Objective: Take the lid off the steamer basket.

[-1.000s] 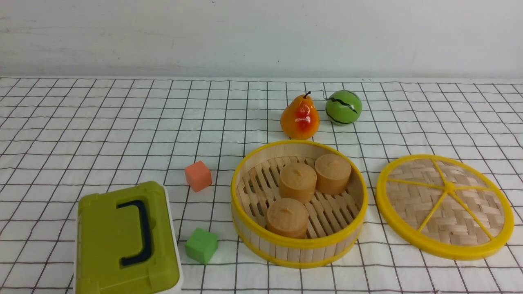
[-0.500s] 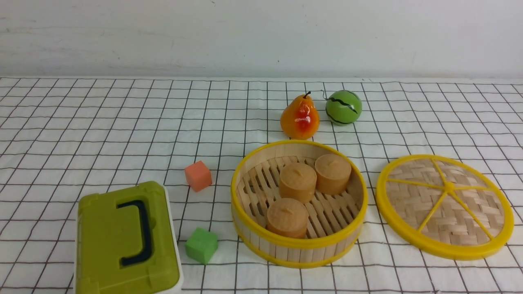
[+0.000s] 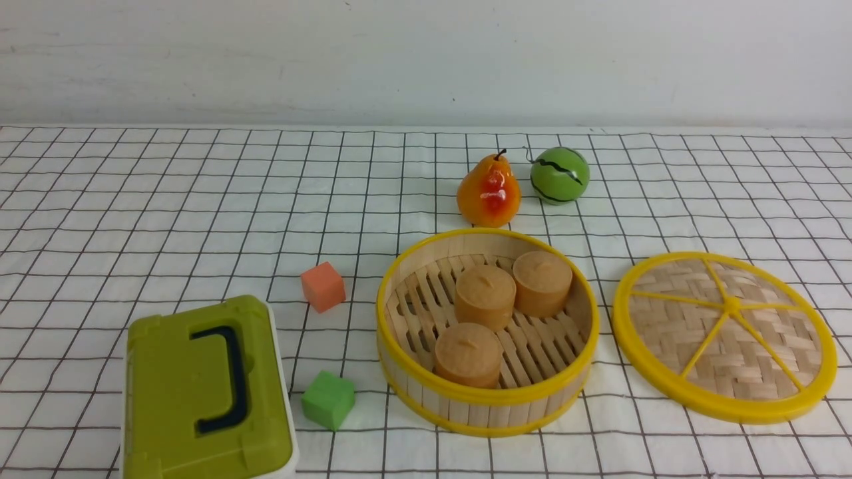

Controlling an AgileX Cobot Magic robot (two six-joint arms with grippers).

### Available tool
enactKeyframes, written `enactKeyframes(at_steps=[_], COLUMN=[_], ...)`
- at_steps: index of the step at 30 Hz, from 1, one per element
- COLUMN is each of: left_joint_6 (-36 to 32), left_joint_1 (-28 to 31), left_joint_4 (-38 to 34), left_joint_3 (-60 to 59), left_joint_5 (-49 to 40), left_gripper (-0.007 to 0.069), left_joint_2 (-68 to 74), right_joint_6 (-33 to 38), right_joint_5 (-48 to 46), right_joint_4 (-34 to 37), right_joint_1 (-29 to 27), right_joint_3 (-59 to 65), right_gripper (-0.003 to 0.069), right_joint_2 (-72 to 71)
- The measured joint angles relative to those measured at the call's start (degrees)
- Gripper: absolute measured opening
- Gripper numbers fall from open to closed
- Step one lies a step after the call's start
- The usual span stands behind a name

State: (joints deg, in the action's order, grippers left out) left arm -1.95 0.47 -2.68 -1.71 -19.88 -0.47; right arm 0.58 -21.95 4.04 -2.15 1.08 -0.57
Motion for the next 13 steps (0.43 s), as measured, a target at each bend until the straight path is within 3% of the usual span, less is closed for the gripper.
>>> enactKeyframes(at_steps=[13], left_joint_6=[0.00], left_joint_1=[0.00], left_joint_4=[0.00], left_joint_3=[0.00], left_joint_5=[0.00], left_gripper=[0.0239], left_joint_2=[0.00], right_joint_6=[0.00], right_joint_5=[0.00], right_joint_4=[0.00], right_joint_1=[0.00], right_joint_3=[0.00], right_gripper=[0.0057], right_joint_2=[0.00])
